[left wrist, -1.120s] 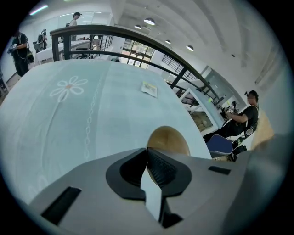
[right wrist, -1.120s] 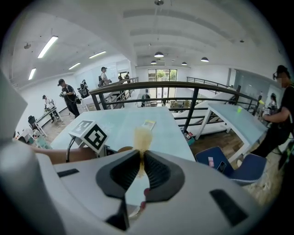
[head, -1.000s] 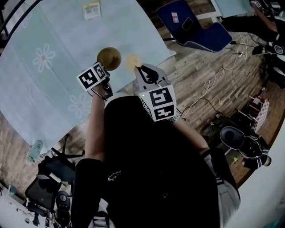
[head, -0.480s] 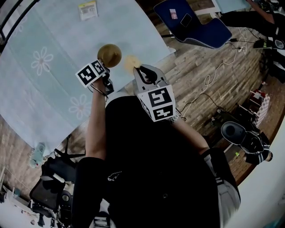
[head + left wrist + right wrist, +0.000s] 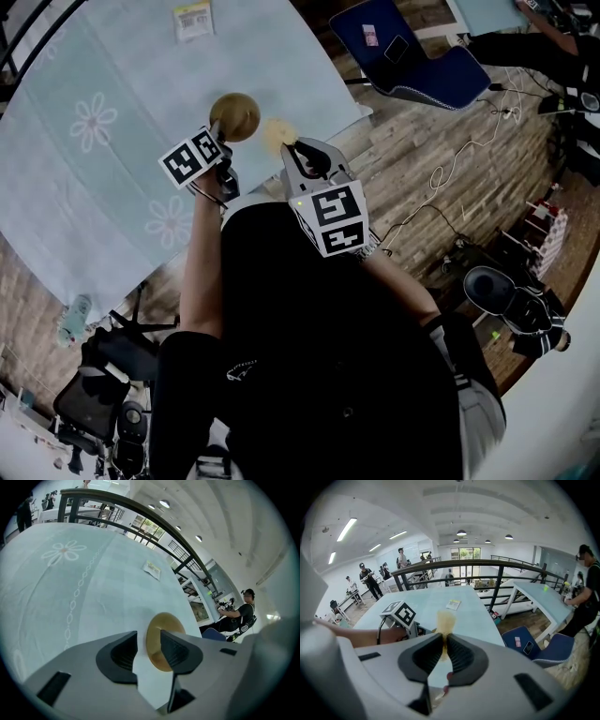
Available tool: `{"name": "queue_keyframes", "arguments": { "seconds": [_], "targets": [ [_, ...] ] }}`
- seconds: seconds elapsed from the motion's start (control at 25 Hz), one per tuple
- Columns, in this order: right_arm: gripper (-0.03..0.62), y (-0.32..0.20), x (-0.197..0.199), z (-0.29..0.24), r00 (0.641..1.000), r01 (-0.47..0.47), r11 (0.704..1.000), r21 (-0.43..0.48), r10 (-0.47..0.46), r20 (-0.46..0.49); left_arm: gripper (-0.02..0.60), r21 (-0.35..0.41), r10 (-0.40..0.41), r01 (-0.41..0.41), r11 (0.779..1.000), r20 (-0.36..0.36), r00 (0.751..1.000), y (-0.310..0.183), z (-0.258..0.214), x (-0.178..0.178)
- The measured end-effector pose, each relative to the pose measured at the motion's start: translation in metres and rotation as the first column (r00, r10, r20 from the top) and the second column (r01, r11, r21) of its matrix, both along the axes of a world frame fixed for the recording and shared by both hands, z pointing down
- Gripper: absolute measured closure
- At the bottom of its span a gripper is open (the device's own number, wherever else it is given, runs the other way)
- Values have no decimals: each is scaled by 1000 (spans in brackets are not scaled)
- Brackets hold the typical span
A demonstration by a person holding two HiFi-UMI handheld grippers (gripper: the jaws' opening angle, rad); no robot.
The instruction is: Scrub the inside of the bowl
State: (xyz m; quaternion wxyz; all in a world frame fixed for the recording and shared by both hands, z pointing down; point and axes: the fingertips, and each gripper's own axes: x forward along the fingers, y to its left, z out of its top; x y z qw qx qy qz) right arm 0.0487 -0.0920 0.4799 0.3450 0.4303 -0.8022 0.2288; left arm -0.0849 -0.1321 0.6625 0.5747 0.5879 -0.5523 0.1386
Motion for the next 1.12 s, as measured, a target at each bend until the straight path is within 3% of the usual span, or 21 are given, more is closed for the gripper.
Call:
{"name": "queue_keyframes", "arguments": {
  "seconds": [0.2, 0.32, 0.52, 0.64, 0.76, 0.92, 1.12],
  "targets": [
    [556, 0, 9, -6, 999, 33, 999, 18, -33, 22, 433, 42, -41, 39, 998, 59, 997, 9, -18, -9],
    [556, -3, 14, -10, 997, 57, 998, 29, -58, 49, 531, 97, -86, 77, 992, 89, 992, 15, -39, -11],
    [556, 5, 31, -25, 989, 86, 995, 60, -92, 113, 568, 206, -141, 134, 969, 20, 990, 34, -86, 9],
    [556, 11, 47, -28, 981, 110, 991, 69, -120, 152, 568, 305, -88, 78, 949, 18, 996, 40, -121, 40],
    [556, 15, 66, -32, 973, 104, 991, 80, -118, 197, 568, 408, -27, -9, 913, 83, 996, 43, -156, 74],
    [556, 24, 91, -41, 965, 92, 989, 117, -117, 236, 568, 548, 45, -135, 826, 174, 984, 52, -205, 123],
    [556, 26, 126, -59, 950, 35, 984, 177, -87, 299, 568, 620, 86, -186, 762, 187, 979, 72, -233, 180]
  ]
}}
